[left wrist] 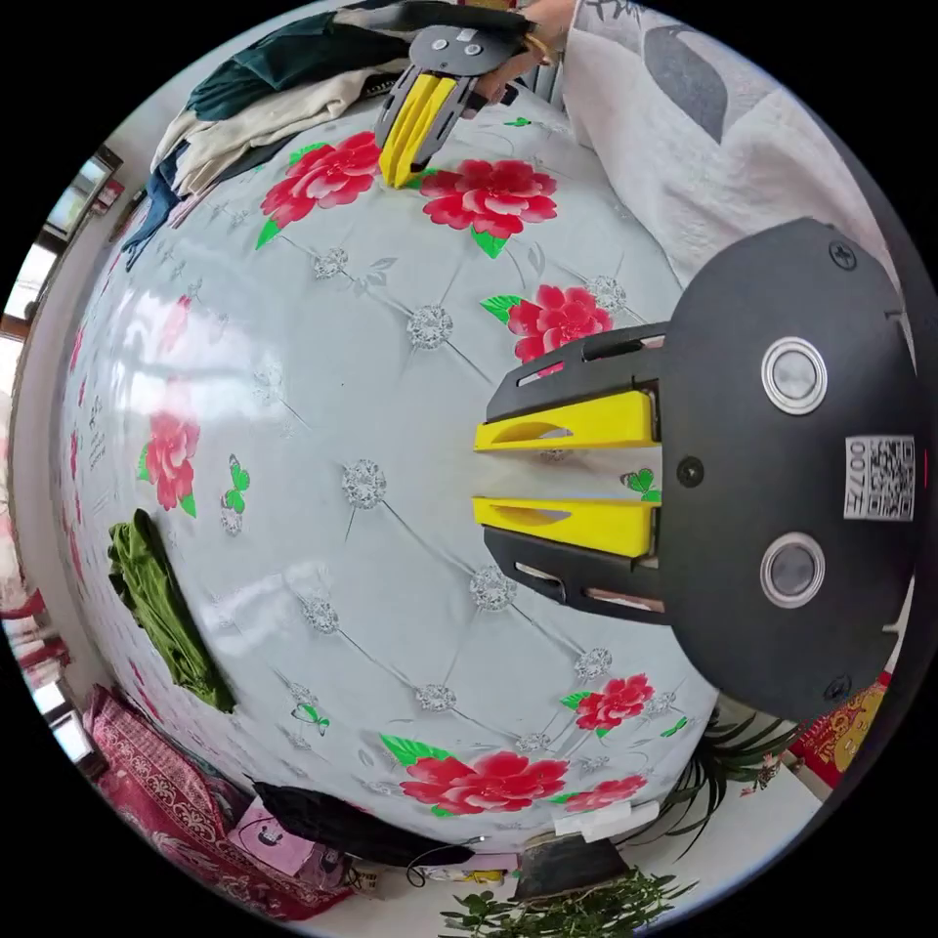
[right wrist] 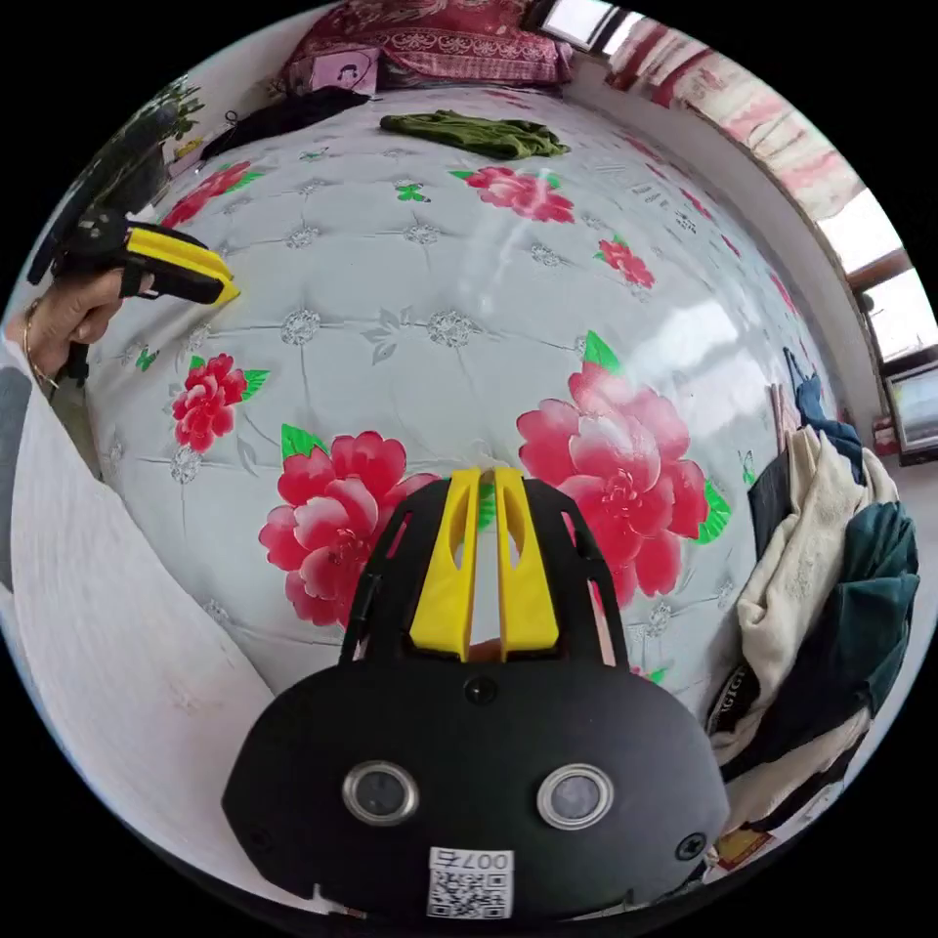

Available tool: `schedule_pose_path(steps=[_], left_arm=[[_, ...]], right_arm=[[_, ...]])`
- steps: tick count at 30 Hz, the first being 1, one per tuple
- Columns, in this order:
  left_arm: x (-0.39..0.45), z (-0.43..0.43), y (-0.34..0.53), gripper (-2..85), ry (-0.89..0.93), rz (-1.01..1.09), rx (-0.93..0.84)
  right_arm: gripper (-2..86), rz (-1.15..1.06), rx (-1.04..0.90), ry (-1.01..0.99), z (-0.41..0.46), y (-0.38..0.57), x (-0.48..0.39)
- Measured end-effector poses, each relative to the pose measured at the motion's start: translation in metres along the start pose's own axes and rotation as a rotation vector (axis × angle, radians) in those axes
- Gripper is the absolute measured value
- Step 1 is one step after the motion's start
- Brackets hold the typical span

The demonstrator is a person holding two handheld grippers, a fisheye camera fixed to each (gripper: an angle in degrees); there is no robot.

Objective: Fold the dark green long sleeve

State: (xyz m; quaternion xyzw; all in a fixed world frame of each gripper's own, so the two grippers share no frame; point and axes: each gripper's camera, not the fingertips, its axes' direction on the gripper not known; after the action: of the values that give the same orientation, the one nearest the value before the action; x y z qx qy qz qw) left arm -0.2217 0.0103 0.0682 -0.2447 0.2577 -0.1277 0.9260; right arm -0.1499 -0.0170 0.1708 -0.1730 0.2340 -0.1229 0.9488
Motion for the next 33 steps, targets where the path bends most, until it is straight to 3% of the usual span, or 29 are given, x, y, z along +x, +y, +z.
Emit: schedule_pose_path(steps=[2,4,9,12,17,20,24,28,31,33], left_arm=[[0.004,0.004,-0.009,5.4,0.0,-0.002,-0.039],[0.006,0.005,-0.016,1.4,0.055,-0.011,-0.1],[0.047,-0.029,0.003,-0.8,0.028,-0.011,-0.011],[0.08,-0.033,0.027,-0.9,0.006,0.006,-0.005],[0.107,-0.025,0.06,-0.9,0.009,-0.021,-0.039],[0.107,-0.032,0.081,-0.7,-0.02,-0.084,-0.021],[0.103,-0.044,0.101,0.7,-0.013,-0.146,0.03],[0.101,-0.053,0.117,2.9,-0.035,-0.217,0.063],[0.099,-0.056,0.126,3.3,-0.043,-0.261,0.092],[0.096,-0.056,0.133,3.4,-0.045,-0.291,0.102]], right_arm=[[4.6,0.14,-0.017,-0.03,-0.009,0.002,0.031],[6.0,0.301,0.105,0.033,-0.039,0.022,0.073],[8.2,0.743,0.368,0.48,-0.144,0.125,0.214],[8.1,0.939,0.396,0.573,-0.176,0.174,0.281],[6.5,0.939,0.243,0.45,-0.151,0.189,0.343],[2.6,0.958,0.316,0.314,-0.159,0.198,0.352],[0.3,0.685,0.701,-0.055,-0.195,0.195,0.33],[-0.1,0.318,0.751,-0.31,-0.215,0.144,0.28],[-0.2,-0.101,0.679,-0.497,-0.217,0.092,0.184],[-0.2,-0.431,0.534,-0.617,-0.199,0.064,0.083]])
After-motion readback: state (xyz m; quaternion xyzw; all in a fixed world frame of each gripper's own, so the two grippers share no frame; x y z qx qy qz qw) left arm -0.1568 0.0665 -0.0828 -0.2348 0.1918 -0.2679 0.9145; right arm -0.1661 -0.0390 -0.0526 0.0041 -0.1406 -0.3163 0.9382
